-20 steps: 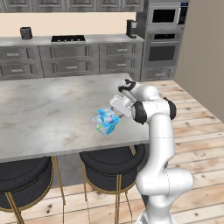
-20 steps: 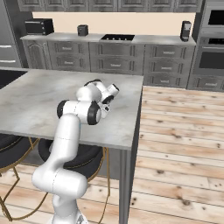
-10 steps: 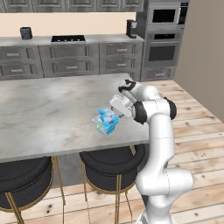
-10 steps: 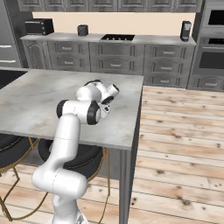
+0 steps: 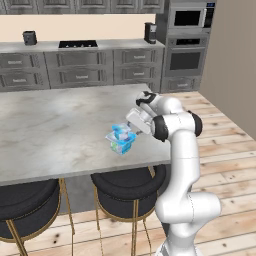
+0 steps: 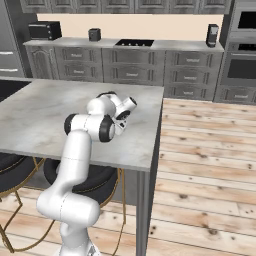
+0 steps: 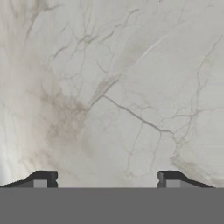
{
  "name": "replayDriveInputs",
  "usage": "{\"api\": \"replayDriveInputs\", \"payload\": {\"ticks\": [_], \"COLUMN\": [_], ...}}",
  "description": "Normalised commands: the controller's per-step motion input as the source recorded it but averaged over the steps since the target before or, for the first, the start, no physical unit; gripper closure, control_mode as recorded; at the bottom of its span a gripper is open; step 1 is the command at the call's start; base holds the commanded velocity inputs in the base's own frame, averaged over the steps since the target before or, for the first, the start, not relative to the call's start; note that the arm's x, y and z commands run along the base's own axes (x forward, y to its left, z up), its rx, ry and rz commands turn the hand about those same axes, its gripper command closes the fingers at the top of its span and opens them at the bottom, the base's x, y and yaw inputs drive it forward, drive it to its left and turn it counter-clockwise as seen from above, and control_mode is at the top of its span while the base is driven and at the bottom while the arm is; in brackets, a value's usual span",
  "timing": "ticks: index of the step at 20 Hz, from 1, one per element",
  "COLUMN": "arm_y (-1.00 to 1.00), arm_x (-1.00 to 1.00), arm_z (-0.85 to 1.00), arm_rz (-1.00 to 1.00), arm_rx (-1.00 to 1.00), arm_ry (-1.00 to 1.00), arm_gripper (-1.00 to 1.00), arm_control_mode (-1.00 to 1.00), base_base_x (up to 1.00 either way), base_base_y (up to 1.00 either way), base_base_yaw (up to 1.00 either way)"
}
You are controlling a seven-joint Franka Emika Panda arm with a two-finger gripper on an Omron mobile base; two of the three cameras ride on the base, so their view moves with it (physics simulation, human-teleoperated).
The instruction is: Stack the yogurt containers by placing the smaller containers on top of the larger containers.
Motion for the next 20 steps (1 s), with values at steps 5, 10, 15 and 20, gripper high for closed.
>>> {"api": "replayDriveInputs", "payload": {"ticks": [5,10,15,20], "arm_y": [-0.21,-0.1,0.02,0.08], "arm_x": [-0.23,-0.2,-0.12,-0.2], "arm_z": [-0.11,-0.07,-0.05,-0.01], "arm_rz": [0.0,0.0,0.0,0.0], "arm_rx": [0.0,0.0,0.0,0.0], "arm_ry": [0.0,0.01,0.02,0.02], "arm_gripper": [-1.0,-1.0,-1.0,-1.0], "arm_control_mode": [-1.0,-1.0,-1.0,-1.0], "base_base_x": [0.0,0.0,0.0,0.0], "base_base_y": [0.0,0.0,0.0,0.0], "base_base_yaw": [0.0,0.0,0.0,0.0]}}
